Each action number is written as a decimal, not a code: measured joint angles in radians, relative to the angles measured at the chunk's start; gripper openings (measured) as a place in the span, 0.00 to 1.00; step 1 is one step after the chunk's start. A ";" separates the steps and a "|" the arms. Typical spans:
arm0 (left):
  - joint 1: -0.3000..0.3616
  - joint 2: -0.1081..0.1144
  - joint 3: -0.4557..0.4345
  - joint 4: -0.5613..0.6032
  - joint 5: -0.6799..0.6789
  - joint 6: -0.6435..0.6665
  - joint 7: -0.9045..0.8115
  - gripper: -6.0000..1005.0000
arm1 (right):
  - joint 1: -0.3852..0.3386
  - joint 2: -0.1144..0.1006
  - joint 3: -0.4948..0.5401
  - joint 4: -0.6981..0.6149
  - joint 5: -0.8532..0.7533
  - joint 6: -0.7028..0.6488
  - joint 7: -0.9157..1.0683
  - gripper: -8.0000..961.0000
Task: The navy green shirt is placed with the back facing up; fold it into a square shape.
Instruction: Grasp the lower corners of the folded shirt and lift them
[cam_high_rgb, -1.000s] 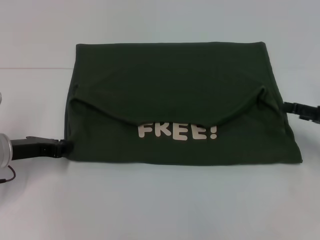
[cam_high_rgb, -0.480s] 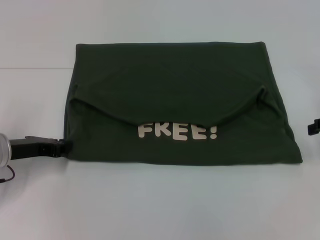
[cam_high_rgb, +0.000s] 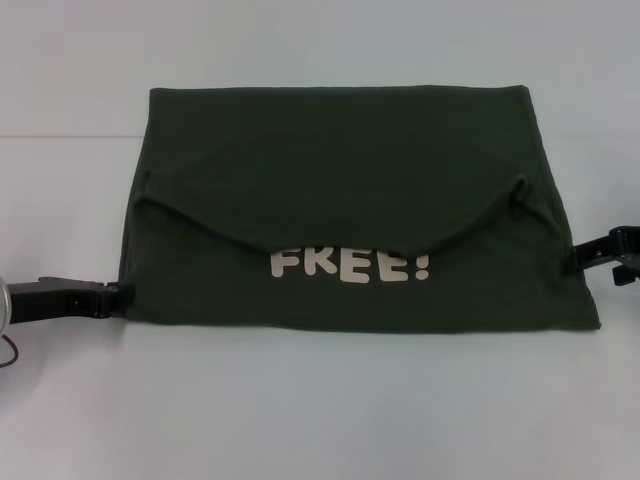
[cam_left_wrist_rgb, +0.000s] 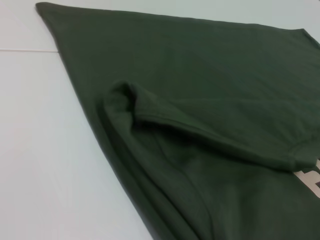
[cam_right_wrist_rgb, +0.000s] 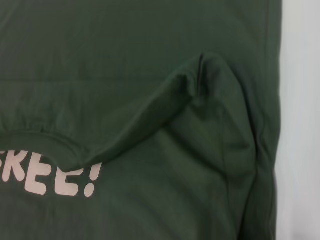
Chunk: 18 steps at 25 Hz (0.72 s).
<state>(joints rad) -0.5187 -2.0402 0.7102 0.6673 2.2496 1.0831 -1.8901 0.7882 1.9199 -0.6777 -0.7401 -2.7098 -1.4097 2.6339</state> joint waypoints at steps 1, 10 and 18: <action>0.002 0.001 0.000 0.000 -0.001 0.000 -0.001 0.07 | 0.001 0.005 -0.002 0.000 0.000 0.008 0.000 0.91; 0.001 0.002 0.000 0.000 -0.002 0.000 -0.001 0.07 | 0.002 0.044 -0.005 0.054 -0.001 0.061 -0.019 0.90; -0.001 0.000 0.000 -0.001 -0.002 0.000 -0.003 0.07 | -0.009 0.057 -0.002 0.069 0.019 0.077 -0.037 0.89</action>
<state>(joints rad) -0.5200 -2.0398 0.7101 0.6666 2.2476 1.0830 -1.8930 0.7792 1.9768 -0.6799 -0.6714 -2.6904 -1.3323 2.5965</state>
